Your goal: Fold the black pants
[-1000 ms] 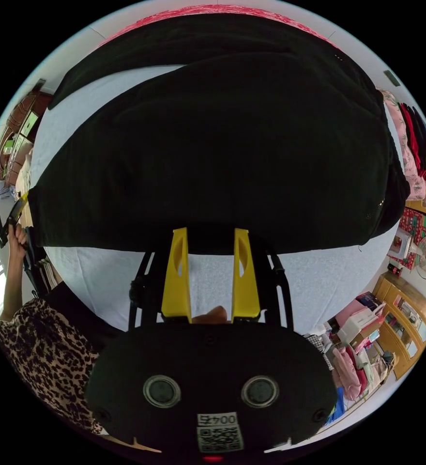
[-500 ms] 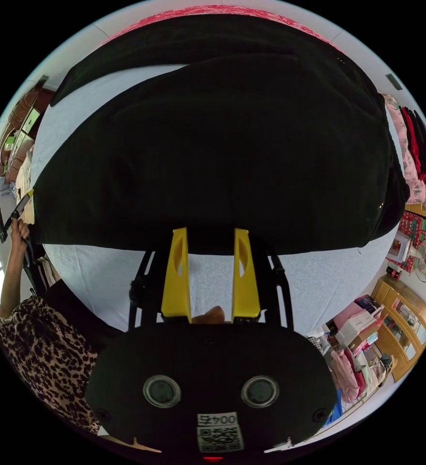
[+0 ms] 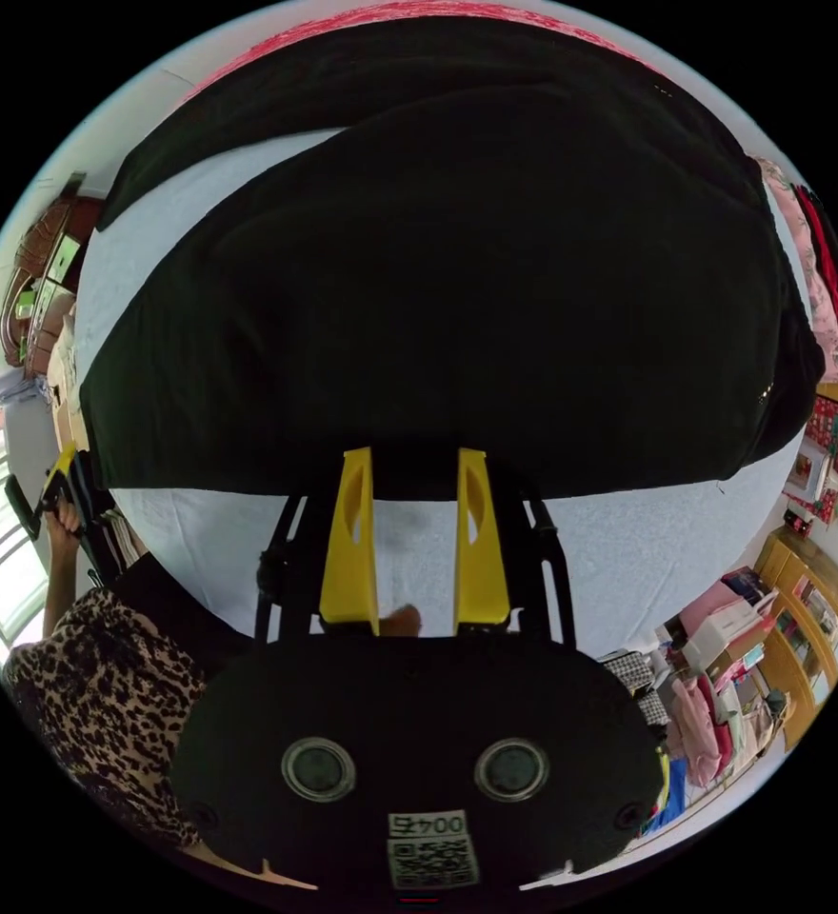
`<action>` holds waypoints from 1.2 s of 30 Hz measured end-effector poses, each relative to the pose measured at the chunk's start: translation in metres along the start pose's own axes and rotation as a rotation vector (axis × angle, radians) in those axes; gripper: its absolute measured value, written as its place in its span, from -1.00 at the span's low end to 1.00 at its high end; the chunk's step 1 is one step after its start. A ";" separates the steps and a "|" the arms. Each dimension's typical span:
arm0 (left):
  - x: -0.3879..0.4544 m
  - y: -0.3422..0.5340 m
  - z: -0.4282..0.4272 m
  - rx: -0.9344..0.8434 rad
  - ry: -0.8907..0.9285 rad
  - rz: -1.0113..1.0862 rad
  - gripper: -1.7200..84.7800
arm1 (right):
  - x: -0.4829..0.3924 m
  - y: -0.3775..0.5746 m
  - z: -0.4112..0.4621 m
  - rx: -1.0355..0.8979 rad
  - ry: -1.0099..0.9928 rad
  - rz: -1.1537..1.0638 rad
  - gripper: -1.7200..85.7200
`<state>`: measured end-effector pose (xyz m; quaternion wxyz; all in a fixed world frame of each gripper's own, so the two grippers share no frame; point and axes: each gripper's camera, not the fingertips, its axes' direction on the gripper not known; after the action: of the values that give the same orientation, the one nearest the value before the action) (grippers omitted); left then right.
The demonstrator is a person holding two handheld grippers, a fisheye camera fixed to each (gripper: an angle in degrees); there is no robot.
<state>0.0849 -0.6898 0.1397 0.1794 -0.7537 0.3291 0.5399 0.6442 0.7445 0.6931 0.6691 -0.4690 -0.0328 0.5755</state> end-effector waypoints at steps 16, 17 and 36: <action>0.033 0.005 0.022 -0.188 -0.005 0.136 -0.93 | 0.004 0.020 0.017 0.067 -0.005 0.042 -0.72; 0.036 0.004 0.023 -0.212 -0.030 0.157 -0.94 | 0.001 0.021 0.019 0.065 0.014 0.036 -0.72; 0.128 -0.095 0.022 -0.169 -0.068 0.460 -0.71 | 0.006 0.048 0.035 0.195 -0.013 0.141 -0.67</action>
<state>0.1607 -0.6468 0.0051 -0.0006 -0.6526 0.4395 0.6173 0.5902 0.7647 0.6774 0.6692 -0.3991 0.0522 0.6246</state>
